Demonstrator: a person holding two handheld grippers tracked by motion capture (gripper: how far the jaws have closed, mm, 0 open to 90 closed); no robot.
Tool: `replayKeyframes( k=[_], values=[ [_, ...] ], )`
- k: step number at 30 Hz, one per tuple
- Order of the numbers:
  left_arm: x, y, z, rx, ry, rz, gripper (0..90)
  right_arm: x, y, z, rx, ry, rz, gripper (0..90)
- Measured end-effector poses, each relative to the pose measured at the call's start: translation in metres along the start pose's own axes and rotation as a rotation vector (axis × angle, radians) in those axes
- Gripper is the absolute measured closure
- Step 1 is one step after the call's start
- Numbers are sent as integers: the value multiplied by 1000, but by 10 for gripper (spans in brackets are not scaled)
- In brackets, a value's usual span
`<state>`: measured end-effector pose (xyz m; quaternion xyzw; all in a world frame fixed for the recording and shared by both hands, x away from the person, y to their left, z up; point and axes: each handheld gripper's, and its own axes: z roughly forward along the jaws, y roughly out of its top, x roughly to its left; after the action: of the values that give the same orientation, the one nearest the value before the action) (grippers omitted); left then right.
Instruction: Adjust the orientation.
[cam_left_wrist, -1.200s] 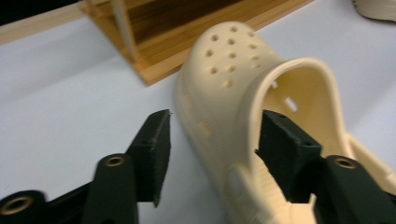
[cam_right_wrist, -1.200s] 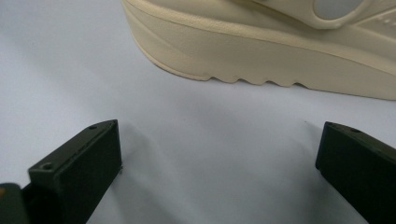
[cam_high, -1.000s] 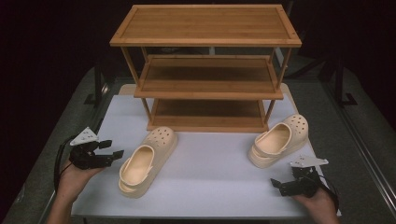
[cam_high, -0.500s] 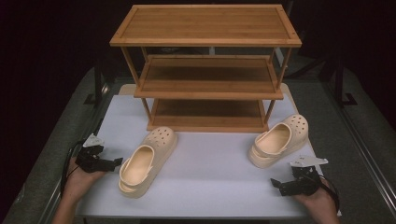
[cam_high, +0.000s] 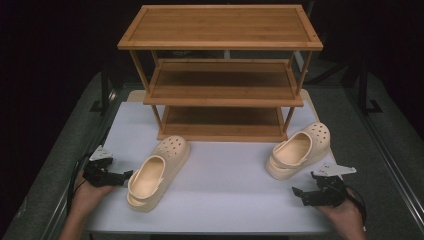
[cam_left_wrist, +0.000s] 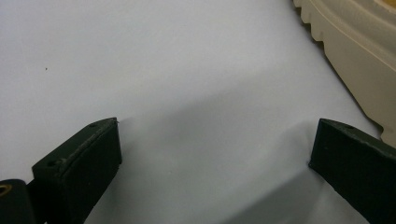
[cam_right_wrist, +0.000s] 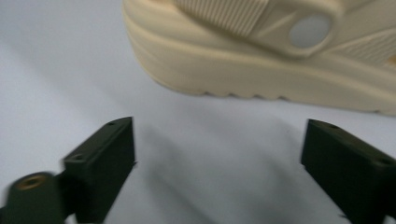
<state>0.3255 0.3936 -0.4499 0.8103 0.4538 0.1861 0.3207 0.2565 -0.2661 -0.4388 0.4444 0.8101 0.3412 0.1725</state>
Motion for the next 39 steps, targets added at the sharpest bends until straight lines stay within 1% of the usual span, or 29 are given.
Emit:
replayKeyframes(
  k=[2,3,4,6,7,8,11,12,13,14,20,21,22,23,24,25,27,28,29,33,34,35,36,39],
  values=[
    [0,0,0,0,0,0,11,-2,6,-6,-8,-1,14,147],
    [0,0,0,0,0,0,11,-2,6,-6,-8,-1,14,147],
    [0,0,0,1,-2,-1,11,-4,13,-13,-19,-2,23,200],
    [0,0,0,1,-1,-1,12,-9,20,-20,-38,9,41,237],
    [0,0,0,1,-1,-1,11,-9,20,-20,-38,9,41,237],
    [0,0,0,1,-1,0,12,-14,28,-26,-59,17,61,296],
    [0,0,0,2,-1,0,11,-22,38,-32,-92,19,64,378],
    [0,0,0,2,-1,0,12,-22,38,-32,-92,19,64,378],
    [0,0,0,0,-1,-1,12,-25,43,-34,-97,18,66,409],
    [0,0,0,0,-1,-2,12,-30,49,-35,-101,14,57,459],
    [0,0,0,-1,-1,-2,12,-48,66,-36,-111,-10,60,606],
    [0,0,0,-1,-1,-2,11,-48,66,-36,-111,-10,60,606],
    [0,0,0,0,-2,-3,12,-54,70,-36,-112,-17,61,652],
    [0,0,0,0,-2,-3,12,-54,70,-36,-112,-17,61,652],
    [0,0,0,0,-2,-3,12,-60,74,-35,-110,-27,65,715],
    [0,0,0,0,-2,-3,11,-63,76,-34,-108,-36,67,755],
    [0,0,0,0,-3,-3,12,-70,81,-33,-106,-52,67,809],
    [0,0,0,0,-3,-3,12,-70,81,-33,-106,-52,67,809],
    [0,0,0,2,-3,-3,12,-77,85,-32,-108,-66,70,892],
    [0,0,0,2,-4,-4,12,-93,92,-29,-120,-87,95,898],
    [0,0,0,2,-4,-4,12,-98,94,-28,-125,-84,104,898],
    [0,0,0,2,-4,-4,12,-98,94,-28,-125,-84,104,898],
    [0,0,0,2,-4,-4,12,-106,98,-25,-123,-105,112,897],
    [0,0,0,2,-4,-4,12,-118,103,-17,-101,-117,118,897]
  ],
)
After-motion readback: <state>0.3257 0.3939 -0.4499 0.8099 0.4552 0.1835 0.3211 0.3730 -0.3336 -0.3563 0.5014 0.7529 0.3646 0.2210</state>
